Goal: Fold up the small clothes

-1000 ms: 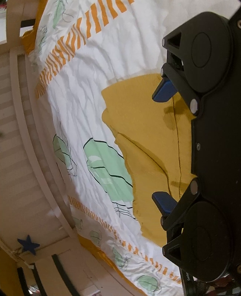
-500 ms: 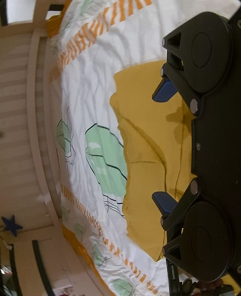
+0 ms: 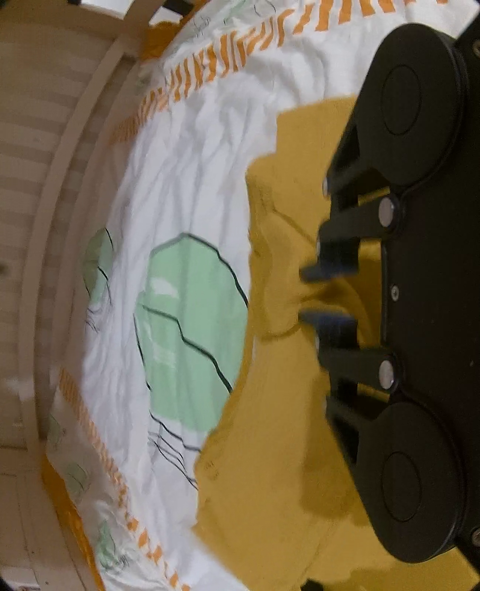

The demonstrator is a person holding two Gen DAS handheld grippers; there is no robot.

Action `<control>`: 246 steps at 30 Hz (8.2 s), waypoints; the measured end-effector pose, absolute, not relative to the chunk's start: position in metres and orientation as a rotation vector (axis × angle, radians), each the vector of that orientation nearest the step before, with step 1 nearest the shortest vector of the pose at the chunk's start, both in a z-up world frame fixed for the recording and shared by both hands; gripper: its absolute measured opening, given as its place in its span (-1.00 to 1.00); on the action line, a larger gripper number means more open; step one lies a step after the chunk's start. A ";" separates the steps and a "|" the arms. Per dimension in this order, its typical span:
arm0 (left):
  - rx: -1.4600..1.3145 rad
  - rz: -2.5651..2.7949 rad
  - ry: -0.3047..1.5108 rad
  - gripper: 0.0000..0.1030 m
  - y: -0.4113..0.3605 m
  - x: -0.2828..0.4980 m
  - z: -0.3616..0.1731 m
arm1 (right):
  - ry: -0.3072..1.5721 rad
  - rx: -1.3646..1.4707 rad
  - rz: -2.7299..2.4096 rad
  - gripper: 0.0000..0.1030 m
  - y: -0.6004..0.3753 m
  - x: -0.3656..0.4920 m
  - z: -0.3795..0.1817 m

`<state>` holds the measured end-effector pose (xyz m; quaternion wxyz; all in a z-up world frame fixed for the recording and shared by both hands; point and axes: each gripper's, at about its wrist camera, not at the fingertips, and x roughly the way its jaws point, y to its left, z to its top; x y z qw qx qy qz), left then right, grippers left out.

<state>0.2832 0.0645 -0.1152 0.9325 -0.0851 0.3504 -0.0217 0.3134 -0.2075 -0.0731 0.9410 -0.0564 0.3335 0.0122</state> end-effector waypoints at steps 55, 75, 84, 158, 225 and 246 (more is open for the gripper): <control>-0.141 -0.125 0.878 -0.18 0.077 0.280 -0.098 | 0.674 0.378 0.035 0.61 -0.329 0.237 -0.042; -0.151 -0.227 1.071 -0.17 0.110 0.164 -0.079 | 0.697 0.441 0.137 0.83 -0.310 0.082 -0.004; -0.173 -0.295 1.112 -0.17 0.110 0.119 -0.078 | 0.774 0.457 0.090 0.95 -0.310 0.038 -0.015; -0.232 -0.357 1.111 -0.38 0.112 0.090 -0.085 | 0.982 0.580 0.153 0.42 -0.336 0.024 -0.047; -0.500 -0.276 0.691 -0.91 0.102 0.329 -0.029 | 0.590 0.736 0.141 -0.75 -0.386 0.279 -0.055; -0.442 -0.158 0.689 -0.75 0.110 0.387 -0.054 | 0.564 0.667 -0.027 0.32 -0.391 0.312 -0.072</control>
